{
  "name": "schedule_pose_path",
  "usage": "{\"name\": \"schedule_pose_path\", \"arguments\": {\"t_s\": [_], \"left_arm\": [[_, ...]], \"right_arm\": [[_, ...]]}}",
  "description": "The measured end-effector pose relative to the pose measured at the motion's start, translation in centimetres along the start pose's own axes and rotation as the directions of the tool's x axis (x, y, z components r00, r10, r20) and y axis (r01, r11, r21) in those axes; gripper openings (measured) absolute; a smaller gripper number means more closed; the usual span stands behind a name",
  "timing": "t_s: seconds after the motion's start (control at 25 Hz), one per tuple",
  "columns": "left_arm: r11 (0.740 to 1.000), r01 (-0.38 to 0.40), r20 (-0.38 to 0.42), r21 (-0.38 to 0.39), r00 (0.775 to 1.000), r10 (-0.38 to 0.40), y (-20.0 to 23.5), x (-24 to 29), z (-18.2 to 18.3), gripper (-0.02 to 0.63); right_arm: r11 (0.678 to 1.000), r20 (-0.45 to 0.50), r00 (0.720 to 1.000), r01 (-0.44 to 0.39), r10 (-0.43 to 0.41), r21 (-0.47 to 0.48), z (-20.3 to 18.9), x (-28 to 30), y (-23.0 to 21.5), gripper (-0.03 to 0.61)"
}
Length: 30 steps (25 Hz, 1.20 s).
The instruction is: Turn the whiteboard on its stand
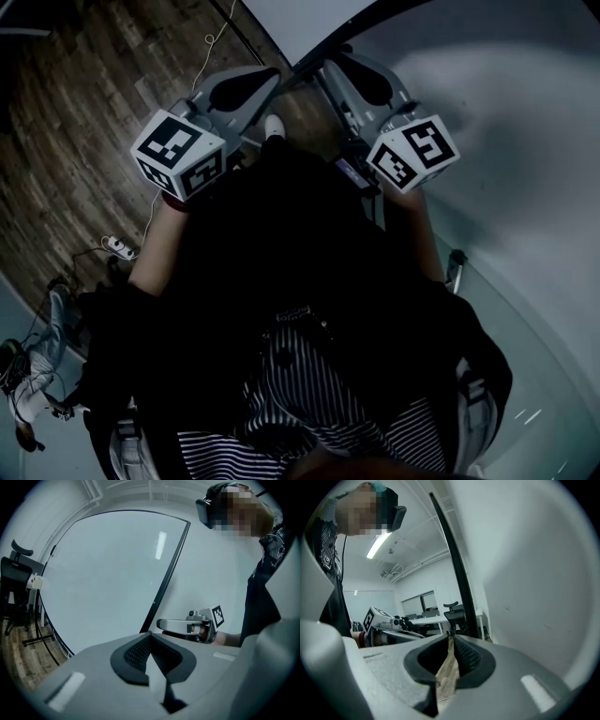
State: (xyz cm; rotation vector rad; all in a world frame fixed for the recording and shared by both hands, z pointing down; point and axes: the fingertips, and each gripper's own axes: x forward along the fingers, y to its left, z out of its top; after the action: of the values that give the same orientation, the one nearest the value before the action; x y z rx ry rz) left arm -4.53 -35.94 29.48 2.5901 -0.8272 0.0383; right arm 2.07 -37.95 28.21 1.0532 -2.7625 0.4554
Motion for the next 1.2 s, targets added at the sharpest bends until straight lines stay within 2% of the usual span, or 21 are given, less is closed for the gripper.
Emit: {"name": "schedule_pose_path", "arguments": {"t_s": [0.12, 0.2, 0.24, 0.32, 0.36, 0.8, 0.92, 1.08, 1.2], "left_arm": [[1.000, 0.001, 0.003, 0.021, 1.000, -0.001, 0.1, 0.4, 0.7, 0.006], [1.000, -0.004, -0.001, 0.019, 1.000, 0.004, 0.1, 0.8, 0.9, 0.006], [1.000, -0.007, -0.005, 0.013, 1.000, 0.007, 0.1, 1.2, 0.9, 0.006], [1.000, 0.001, -0.009, 0.009, 1.000, -0.001, -0.2, 2.3, 0.8, 0.006], [1.000, 0.011, -0.009, 0.012, 1.000, -0.011, -0.4, 2.7, 0.8, 0.006], [0.999, 0.027, -0.026, 0.018, 0.999, -0.027, -0.9, 2.9, 0.1, 0.006], [1.000, 0.011, -0.027, 0.024, 1.000, -0.011, -0.9, 2.9, -0.2, 0.006], [1.000, -0.016, -0.030, 0.012, 0.999, 0.016, 0.0, 2.2, -0.7, 0.006], [0.999, -0.037, -0.027, -0.003, 0.999, 0.037, 0.8, 0.8, -0.9, 0.006]], "right_arm": [[1.000, 0.024, 0.999, 0.022, -0.022, -0.001, 0.7, -0.4, -0.6, 0.034], [0.999, 0.042, 0.998, 0.044, -0.044, 0.014, 1.1, -1.0, -1.2, 0.066], [0.998, 0.054, 0.997, 0.058, -0.060, 0.026, 1.4, -1.5, -1.6, 0.096], [0.995, 0.069, 0.993, 0.092, -0.094, 0.038, 1.7, -2.5, -2.7, 0.195], [0.994, 0.068, 0.992, 0.104, -0.106, 0.034, 1.6, -2.8, -3.0, 0.218], [0.996, 0.013, 0.996, 0.089, -0.089, 0.026, -0.5, -0.7, -2.8, 0.277], [0.995, 0.024, 0.996, 0.090, -0.091, 0.037, -0.9, -0.2, -3.1, 0.331], [0.993, -0.011, 0.994, 0.113, -0.113, -0.024, -1.8, 1.0, -3.2, 0.333], [0.986, -0.036, 0.986, 0.160, -0.162, -0.044, -2.0, 1.7, -3.7, 0.333]]}}
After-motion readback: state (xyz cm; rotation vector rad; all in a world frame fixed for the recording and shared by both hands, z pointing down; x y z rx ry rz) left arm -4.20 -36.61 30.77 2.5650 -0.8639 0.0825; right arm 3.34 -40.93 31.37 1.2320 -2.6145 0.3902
